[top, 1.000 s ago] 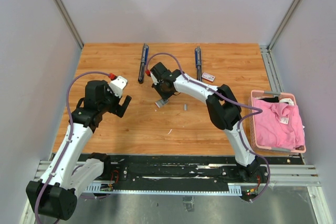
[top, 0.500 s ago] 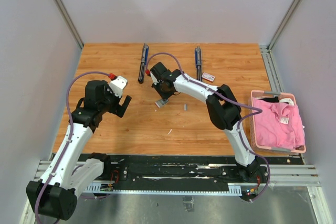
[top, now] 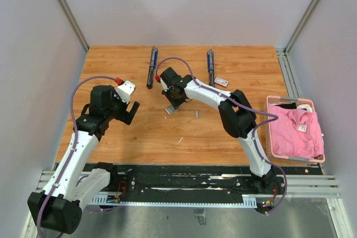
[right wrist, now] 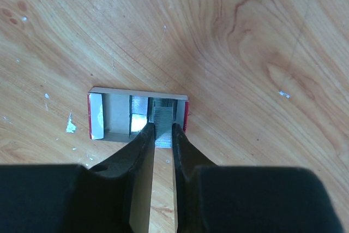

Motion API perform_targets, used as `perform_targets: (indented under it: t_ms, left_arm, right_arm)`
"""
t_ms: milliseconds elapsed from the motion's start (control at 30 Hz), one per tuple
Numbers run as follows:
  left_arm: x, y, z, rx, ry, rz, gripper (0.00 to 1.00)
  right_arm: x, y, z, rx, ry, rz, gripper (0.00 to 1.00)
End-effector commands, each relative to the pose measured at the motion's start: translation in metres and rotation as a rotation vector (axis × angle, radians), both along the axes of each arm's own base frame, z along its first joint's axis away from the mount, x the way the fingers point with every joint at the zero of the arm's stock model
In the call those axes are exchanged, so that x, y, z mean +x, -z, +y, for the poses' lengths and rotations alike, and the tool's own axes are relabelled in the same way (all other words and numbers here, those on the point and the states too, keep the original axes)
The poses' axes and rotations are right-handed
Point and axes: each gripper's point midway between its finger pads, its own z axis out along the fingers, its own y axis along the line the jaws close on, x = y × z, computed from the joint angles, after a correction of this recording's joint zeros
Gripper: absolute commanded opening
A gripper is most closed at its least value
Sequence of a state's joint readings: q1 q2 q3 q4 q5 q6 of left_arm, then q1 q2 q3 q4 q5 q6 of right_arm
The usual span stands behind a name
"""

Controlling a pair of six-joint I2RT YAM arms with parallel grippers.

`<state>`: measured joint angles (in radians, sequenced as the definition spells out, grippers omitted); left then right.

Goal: Unload the staples from the stapler

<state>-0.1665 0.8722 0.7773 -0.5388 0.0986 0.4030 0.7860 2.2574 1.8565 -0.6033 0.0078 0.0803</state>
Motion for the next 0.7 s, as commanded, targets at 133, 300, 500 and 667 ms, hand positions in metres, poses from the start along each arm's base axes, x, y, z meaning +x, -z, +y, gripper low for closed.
perform_targets:
  t_ms: [133, 300, 500, 667]
  left_arm:
    - [0.0030, -0.0037, 0.0004, 0.000, 0.003, -0.030, 0.98]
    - [0.0028, -0.0041, 0.0005, 0.000, 0.003, -0.032, 0.98]
    - [0.0027, -0.0040, 0.0005, 0.000, 0.003, -0.031, 0.98]
    - [0.0027, -0.0033, 0.0006, 0.001, 0.004, -0.030, 0.98]
  right_arm:
    - [-0.0174, 0.0045, 0.0026, -0.011, -0.007, 0.022, 0.12]
    - [-0.0170, 0.0044, 0.0035, -0.010, -0.007, 0.022, 0.12]
    - [-0.0145, 0.0061, 0.0028, -0.019, -0.003, 0.014, 0.15]
    - [-0.0136, 0.0039, 0.0031, -0.019, -0.002, 0.006, 0.20]
